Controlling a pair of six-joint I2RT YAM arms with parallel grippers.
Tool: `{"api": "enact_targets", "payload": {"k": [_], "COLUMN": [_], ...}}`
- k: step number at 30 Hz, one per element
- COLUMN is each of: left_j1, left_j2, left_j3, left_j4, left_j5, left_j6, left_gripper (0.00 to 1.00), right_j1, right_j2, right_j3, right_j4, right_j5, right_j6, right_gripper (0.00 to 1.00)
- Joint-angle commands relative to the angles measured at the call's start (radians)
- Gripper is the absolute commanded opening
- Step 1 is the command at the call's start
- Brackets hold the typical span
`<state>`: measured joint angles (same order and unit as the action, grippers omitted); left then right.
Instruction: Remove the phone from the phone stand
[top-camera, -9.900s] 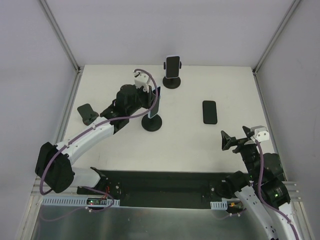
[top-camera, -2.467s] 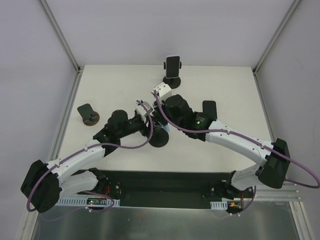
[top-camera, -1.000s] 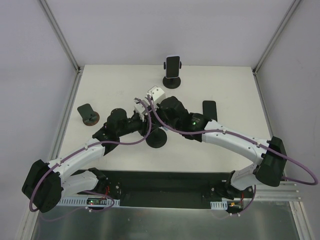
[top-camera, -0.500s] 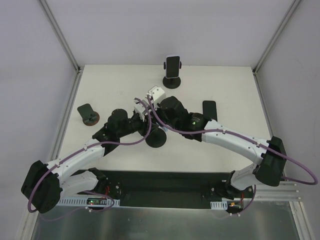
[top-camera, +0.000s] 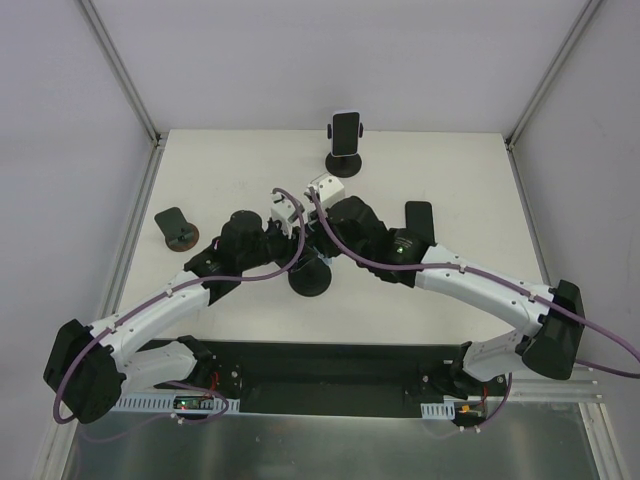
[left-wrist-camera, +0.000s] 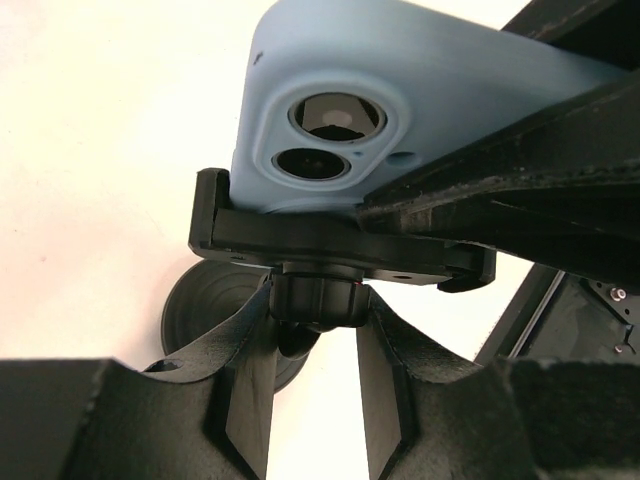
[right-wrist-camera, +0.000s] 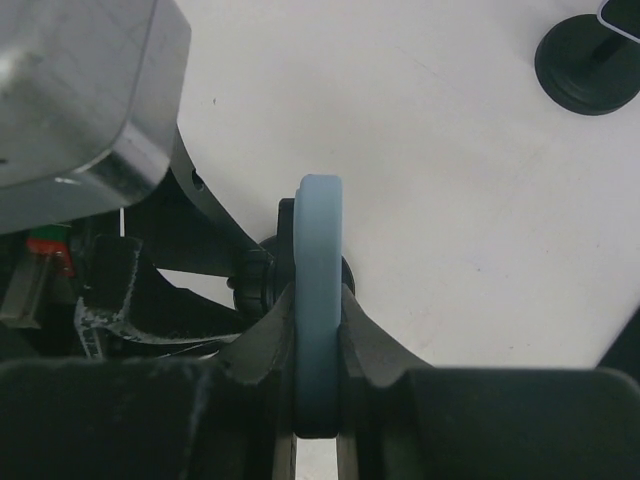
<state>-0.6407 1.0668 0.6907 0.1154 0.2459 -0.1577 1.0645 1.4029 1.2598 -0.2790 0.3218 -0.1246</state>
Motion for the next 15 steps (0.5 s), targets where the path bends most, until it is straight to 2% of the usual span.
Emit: {"api": "enact_targets", "payload": {"k": [1, 7, 15], "left_j1": [0.11, 0.11, 0.111], "left_j2": [0.018, 0.01, 0.015], "left_j3": [0.043, 0.03, 0.033], "left_j4": [-0.008, 0.012, 0.009], "left_j5": [-0.252, -0.247, -0.258], "left_j6": [-0.051, -0.046, -0.048], "left_gripper": [0.0, 0.0, 0.0], "right_j1": [0.029, -0.004, -0.097], "right_j2": [-0.091, -0.125, -0.189], "right_j3": [-0.005, 0.033, -0.01], "right_j4": [-0.282, -0.238, -0.161], "right_j5": [-0.026, 0.046, 0.004], "right_j6": [0.026, 0.045, 0.12], "right_gripper": [0.01, 0.01, 0.01]}}
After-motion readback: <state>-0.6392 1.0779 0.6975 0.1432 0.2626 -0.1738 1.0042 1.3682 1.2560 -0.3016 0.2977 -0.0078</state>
